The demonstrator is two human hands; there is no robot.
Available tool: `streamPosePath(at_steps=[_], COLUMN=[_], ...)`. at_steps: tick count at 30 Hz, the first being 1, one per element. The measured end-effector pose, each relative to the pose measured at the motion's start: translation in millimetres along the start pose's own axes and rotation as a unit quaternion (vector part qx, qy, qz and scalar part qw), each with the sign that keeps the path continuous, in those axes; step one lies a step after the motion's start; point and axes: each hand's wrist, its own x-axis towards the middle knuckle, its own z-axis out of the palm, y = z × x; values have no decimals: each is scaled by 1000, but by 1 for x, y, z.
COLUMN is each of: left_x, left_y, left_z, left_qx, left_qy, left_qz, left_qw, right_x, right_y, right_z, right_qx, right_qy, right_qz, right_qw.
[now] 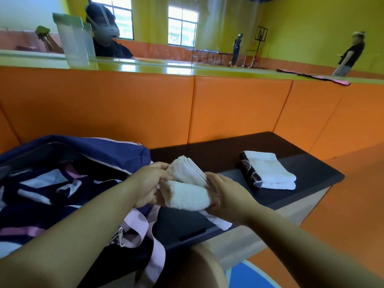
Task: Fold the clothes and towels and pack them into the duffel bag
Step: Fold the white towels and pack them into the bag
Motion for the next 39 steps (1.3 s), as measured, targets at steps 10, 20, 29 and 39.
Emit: streamPosePath(at_steps=[10,20,29,39], left_x=[-45,-97,-153,-165], left_y=[0,12,-32,-31], left_z=[-31,-128,-239,-270], left_qx=[377,309,657,623], left_qy=[-17,158,307,347], left_qz=[150,259,176,48], left_qw=[914,901,666,699], right_x=[28,77,125,146], right_y=[-35,-124,-215,-265], right_z=[-48,-45,-18,20], right_qx=[67,79,-113,-194], right_qy=[-124,-33,-30,-43], right_qz=[-36,-145,-235,-259], right_qw=[989,986,965,945])
